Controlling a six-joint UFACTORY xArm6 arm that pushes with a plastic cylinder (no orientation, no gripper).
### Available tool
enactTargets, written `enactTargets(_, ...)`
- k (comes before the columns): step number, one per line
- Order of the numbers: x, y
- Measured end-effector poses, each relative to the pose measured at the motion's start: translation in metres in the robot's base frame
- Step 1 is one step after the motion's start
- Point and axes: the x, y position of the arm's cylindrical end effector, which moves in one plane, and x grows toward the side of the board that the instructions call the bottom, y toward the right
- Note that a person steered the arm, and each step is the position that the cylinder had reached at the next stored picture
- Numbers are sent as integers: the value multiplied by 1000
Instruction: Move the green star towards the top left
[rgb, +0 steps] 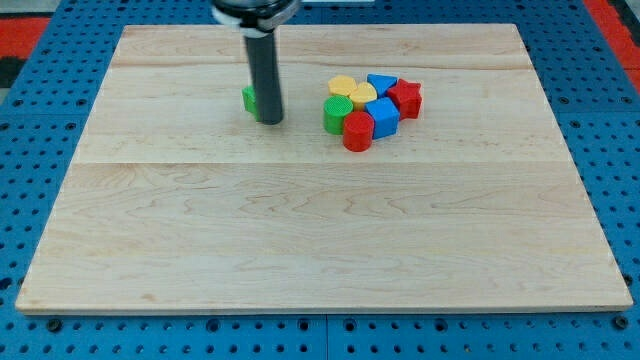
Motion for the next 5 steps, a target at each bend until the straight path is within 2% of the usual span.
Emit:
enactTargets(1,-52,4)
enactTargets(2,-59,-65)
enactTargets(3,-63,-76)
enactTargets(4,-97,-86)
enactTargets(5,-108,-139)
